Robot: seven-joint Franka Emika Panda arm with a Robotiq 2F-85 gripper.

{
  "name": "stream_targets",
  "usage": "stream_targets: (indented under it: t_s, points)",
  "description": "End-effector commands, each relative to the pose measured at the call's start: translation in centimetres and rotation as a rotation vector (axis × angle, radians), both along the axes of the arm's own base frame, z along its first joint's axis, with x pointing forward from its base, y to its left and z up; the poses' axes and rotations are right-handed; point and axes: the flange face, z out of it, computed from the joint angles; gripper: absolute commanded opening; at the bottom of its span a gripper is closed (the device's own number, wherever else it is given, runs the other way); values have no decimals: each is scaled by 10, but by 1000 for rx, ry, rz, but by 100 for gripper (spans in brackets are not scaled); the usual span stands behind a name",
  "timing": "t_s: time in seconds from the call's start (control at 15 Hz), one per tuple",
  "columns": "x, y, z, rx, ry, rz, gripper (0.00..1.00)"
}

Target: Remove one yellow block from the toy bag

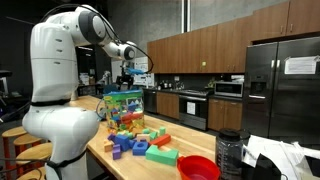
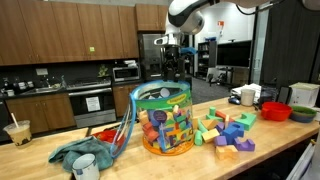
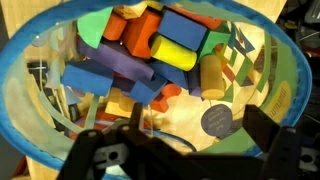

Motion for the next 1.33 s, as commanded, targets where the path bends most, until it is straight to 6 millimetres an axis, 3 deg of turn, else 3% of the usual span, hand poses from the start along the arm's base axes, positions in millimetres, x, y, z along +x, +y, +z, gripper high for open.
stream_targets:
  t_s: [0.0,0.4,0.73,1.27]
  points:
    - [5,-2,4,-19,-31,42,100]
    - [3,2,-3,-32,-2,20,100]
    - [6,8,-10,-99,-6,168,100]
    - [16,12,-10,-128,-158,361,100]
